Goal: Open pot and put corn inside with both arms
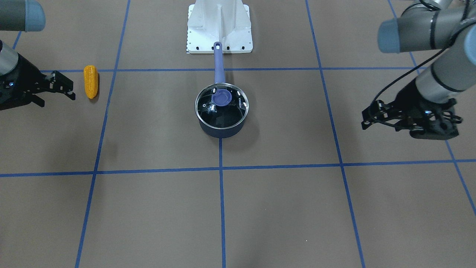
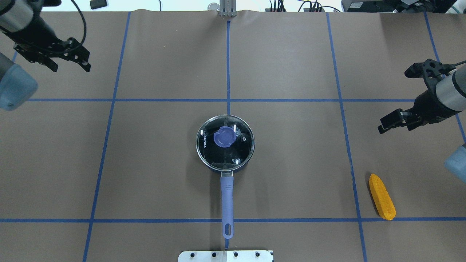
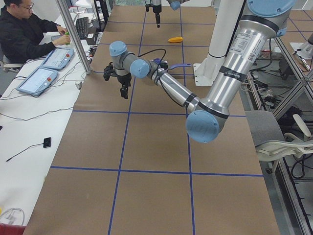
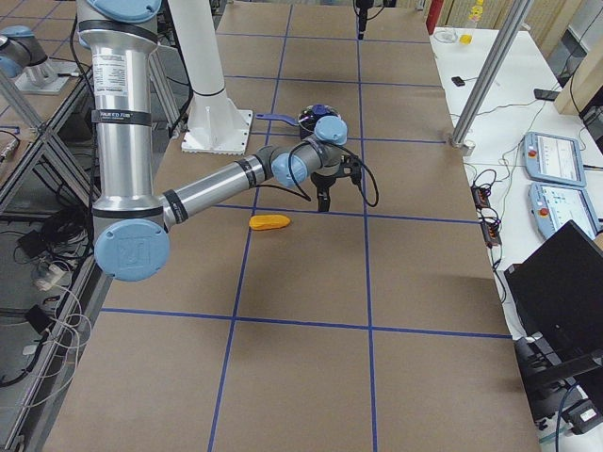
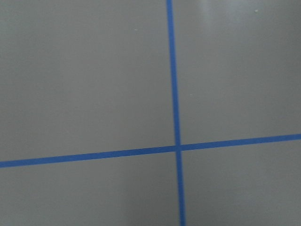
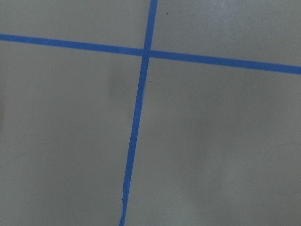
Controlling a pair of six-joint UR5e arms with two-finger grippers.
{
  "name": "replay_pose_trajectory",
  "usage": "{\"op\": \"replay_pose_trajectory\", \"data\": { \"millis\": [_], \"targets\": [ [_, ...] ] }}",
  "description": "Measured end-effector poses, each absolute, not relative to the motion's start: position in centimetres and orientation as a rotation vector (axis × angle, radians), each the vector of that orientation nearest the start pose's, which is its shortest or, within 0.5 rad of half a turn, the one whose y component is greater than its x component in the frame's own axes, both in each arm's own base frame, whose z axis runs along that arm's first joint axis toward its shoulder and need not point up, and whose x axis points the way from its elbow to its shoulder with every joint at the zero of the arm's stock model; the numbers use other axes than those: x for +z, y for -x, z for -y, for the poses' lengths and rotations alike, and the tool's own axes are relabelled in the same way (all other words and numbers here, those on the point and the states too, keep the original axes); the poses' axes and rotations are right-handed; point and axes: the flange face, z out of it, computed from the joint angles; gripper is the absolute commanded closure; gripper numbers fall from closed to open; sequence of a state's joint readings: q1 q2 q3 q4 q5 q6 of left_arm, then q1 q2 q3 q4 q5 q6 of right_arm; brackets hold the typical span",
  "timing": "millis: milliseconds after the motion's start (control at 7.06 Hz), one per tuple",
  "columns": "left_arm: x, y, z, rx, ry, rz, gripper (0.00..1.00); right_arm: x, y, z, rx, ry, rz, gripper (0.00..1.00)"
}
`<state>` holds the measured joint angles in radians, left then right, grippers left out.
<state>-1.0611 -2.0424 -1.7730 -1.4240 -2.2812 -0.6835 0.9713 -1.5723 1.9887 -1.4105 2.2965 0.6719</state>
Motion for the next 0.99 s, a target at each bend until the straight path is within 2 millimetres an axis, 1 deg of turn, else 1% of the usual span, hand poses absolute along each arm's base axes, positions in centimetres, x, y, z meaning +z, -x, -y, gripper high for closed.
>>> {"op": "replay_pose_trajectory", "data": {
  "millis": [142, 283, 567, 708, 850, 992],
  "targets": [
    [27.9, -28.4, 56.8, -0.001, -0.007, -0.841, 0.01, 43.6, 22.2, 42.8, -0.136, -0.025, 0.878, 0.01],
    [25.3, -31.4, 55.7, -0.029, 0.015, -0.844, 0.0, 44.0, 22.9, 42.0, -0.13, -0.029, 0.852, 0.01],
    [20.7, -37.0, 53.2, -0.061, 0.042, -0.853, 0.0, 44.8, 24.8, 39.8, -0.089, -0.021, 0.848, 0.01],
    [18.7, -39.3, 52.1, -0.064, 0.043, -0.847, 0.0, 45.5, 25.4, 38.6, -0.083, -0.018, 0.852, 0.01],
    [16.4, -41.0, 51.0, -0.062, 0.049, -0.843, 0.0, 46.2, 25.9, 37.7, -0.084, -0.018, 0.849, 0.01],
    [14.5, -42.6, 49.9, -0.058, 0.051, -0.841, 0.0, 46.6, 26.3, 37.1, -0.09, -0.016, 0.844, 0.01]
  ]
}}
